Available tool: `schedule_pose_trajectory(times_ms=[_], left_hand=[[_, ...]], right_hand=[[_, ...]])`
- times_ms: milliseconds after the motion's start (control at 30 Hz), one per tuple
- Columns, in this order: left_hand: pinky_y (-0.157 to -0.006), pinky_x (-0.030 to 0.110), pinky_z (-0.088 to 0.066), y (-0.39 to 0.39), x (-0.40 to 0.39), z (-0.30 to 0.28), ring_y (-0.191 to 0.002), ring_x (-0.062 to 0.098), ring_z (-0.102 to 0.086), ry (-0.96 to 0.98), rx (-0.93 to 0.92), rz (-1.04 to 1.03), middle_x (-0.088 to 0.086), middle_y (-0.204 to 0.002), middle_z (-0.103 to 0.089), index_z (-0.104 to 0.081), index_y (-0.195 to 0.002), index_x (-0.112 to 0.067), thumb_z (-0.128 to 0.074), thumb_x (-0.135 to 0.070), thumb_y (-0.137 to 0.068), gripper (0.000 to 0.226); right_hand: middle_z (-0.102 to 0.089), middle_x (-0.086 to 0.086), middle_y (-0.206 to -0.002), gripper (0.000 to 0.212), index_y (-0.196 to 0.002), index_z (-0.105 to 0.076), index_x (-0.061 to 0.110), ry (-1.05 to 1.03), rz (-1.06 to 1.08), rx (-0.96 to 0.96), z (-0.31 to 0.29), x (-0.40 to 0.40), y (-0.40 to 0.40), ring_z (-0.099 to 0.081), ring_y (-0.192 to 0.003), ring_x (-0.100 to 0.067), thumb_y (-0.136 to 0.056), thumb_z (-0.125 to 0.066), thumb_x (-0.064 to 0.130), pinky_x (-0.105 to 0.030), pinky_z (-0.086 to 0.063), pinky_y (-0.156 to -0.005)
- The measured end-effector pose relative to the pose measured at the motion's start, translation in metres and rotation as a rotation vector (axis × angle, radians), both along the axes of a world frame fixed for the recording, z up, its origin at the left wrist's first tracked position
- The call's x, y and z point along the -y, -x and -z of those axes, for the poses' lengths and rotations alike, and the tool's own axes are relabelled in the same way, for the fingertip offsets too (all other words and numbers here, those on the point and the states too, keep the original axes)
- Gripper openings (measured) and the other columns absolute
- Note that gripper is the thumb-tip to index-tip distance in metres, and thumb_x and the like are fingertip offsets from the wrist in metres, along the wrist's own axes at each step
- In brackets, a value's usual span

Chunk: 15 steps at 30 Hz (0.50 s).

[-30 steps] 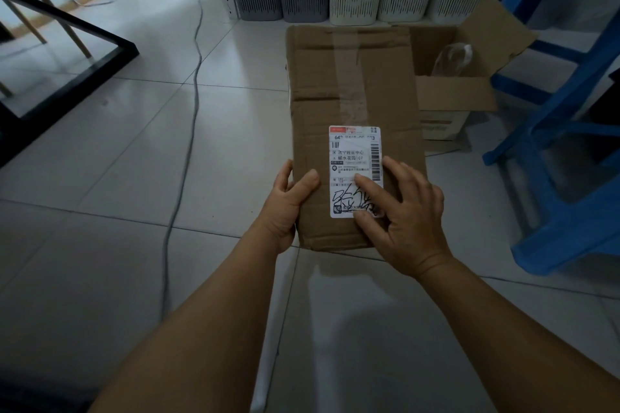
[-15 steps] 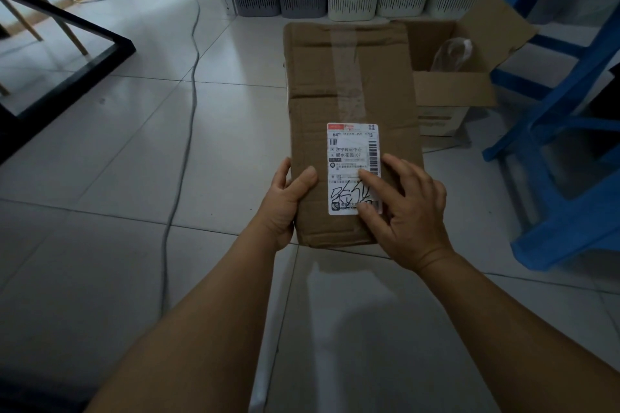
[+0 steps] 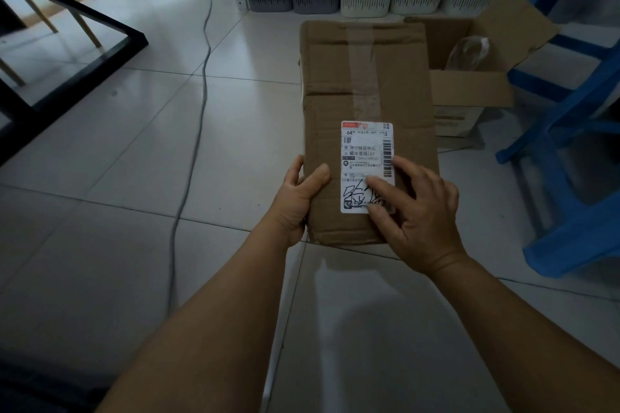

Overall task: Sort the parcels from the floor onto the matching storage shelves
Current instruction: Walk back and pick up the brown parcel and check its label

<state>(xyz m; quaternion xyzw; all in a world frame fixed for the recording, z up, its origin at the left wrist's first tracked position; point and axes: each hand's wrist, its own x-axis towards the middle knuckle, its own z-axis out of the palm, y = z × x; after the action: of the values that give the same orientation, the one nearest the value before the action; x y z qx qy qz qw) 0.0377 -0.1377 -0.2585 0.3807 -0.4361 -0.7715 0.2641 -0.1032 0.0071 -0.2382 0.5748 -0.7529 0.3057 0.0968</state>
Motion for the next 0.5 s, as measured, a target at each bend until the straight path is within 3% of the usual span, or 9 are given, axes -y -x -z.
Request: schedule_pose_trajectory(times_ms=[233,333,500], left_hand=[[-0.097,0.058,-0.057,0.000,-0.001,-0.001,-0.121,0.041,-0.068,0.003,0.001,0.009,0.018,-0.137,-0.068,-0.035,-0.158,-0.023,-0.078,-0.034,-0.076,0.093],[-0.095,0.056,-0.058,-0.002,-0.002,-0.001,-0.121,0.040,-0.068,-0.007,0.011,0.005,0.018,-0.137,-0.068,-0.033,-0.159,-0.023,-0.083,-0.039,-0.067,0.106],[-0.089,0.049,-0.063,-0.001,-0.002,0.000,-0.120,0.040,-0.069,-0.013,0.027,0.003,0.019,-0.137,-0.067,-0.033,-0.158,-0.022,-0.074,-0.032,-0.077,0.091]], right_hand=[[-0.055,-0.010,-0.136,0.042,-0.114,-0.071,0.027,0.000,0.000,0.013,0.001,0.003,-0.002,-0.043,-0.123,-0.027,-0.084,-0.052,0.047,-0.041,-0.025,-0.097],[-0.054,-0.011,-0.136,0.046,-0.119,-0.069,0.025,-0.010,0.050,0.054,0.004,0.002,0.002,-0.039,-0.124,-0.026,-0.085,-0.049,0.049,-0.038,-0.020,-0.097],[-0.055,-0.012,-0.136,0.046,-0.117,-0.070,0.024,-0.001,0.093,0.097,0.004,0.003,0.005,-0.038,-0.123,-0.026,-0.085,-0.047,0.048,-0.039,-0.021,-0.096]])
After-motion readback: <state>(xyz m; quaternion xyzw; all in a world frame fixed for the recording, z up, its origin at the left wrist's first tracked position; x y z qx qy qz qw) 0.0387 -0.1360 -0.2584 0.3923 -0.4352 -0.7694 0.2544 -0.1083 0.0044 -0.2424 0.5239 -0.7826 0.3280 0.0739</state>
